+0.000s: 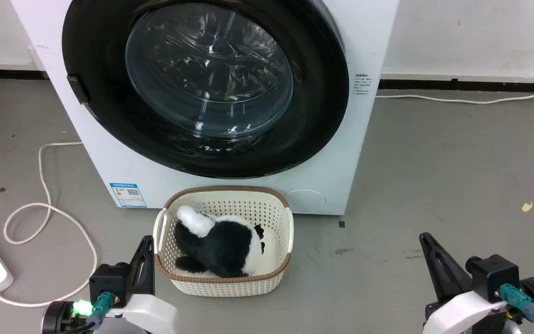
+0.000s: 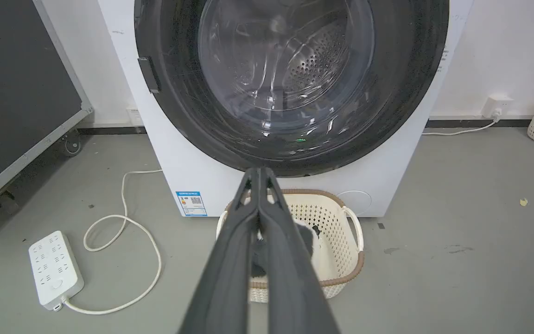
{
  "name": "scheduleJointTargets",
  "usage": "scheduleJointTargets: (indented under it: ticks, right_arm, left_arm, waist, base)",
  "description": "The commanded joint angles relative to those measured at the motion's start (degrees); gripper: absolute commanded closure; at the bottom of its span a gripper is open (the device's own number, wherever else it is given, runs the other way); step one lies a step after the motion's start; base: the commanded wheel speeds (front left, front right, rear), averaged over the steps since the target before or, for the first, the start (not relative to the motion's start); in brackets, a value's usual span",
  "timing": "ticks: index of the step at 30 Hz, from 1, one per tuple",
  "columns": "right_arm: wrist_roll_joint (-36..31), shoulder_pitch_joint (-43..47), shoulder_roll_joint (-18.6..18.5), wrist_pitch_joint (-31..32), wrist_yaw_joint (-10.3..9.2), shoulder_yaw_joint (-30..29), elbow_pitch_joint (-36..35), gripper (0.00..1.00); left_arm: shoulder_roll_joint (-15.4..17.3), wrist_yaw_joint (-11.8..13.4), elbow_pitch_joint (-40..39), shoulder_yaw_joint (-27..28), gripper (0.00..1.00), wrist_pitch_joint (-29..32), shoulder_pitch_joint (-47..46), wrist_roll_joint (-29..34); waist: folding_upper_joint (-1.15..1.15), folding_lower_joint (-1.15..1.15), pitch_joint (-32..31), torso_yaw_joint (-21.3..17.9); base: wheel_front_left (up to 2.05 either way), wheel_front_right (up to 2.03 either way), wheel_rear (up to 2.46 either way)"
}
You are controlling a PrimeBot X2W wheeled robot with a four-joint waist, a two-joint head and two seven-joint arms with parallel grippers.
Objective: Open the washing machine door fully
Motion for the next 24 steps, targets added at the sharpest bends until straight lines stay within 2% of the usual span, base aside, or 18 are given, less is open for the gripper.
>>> scheduleJointTargets:
  ticks: [1, 24]
  right_arm:
    - [-0.4, -0.7, 0.2, 0.1, -0.04, -0.2, 0.1, 1.00]
    - [-0.4, -0.7, 0.2, 0.1, -0.04, -0.2, 0.1, 1.00]
  left_arm:
    - [0.0, 0.1, -0.2, 0.0, 1.00, 0.0, -0.9, 0.5]
    - [0.0, 0.1, -0.2, 0.0, 1.00, 0.0, -0.9, 0.5]
  waist:
    - [0.00, 0.00, 0.0, 0.0]
    - [0.00, 0.00, 0.0, 0.0]
  base:
    - [0.00, 0.00, 0.00]
    - [0.00, 0.00, 0.00]
